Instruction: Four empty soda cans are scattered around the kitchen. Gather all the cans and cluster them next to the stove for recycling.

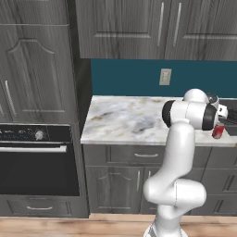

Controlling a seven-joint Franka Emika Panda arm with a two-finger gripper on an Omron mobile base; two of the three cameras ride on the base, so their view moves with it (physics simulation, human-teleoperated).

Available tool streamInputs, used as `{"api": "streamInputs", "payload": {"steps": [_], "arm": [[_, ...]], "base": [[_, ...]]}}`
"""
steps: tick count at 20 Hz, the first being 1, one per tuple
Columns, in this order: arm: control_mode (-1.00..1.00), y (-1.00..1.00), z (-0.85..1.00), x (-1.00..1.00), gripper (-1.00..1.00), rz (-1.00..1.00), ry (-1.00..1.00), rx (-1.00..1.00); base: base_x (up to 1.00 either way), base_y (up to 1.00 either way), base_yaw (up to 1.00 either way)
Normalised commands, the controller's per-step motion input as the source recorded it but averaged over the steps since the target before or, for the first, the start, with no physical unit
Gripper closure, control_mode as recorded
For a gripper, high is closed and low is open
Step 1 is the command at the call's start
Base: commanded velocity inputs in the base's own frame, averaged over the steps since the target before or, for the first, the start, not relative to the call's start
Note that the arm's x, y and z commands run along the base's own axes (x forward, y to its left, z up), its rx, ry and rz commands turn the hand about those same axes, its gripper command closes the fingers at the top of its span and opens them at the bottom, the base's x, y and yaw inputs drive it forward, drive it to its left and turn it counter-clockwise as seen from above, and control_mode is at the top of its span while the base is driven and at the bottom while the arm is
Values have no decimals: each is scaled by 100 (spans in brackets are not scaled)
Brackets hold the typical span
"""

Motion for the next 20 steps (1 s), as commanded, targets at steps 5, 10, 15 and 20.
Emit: {"api": "streamInputs", "payload": {"steps": [5,10,15,20], "arm": [[-100,0,-7,10,100,0,3,0],[-100,-1,-2,10,100,0,3,0],[-100,0,-5,14,100,0,3,0],[-100,0,-7,20,100,0,4,0]], "base": [[0,0,0],[0,0,0],[0,0,0],[0,0,0]]}}
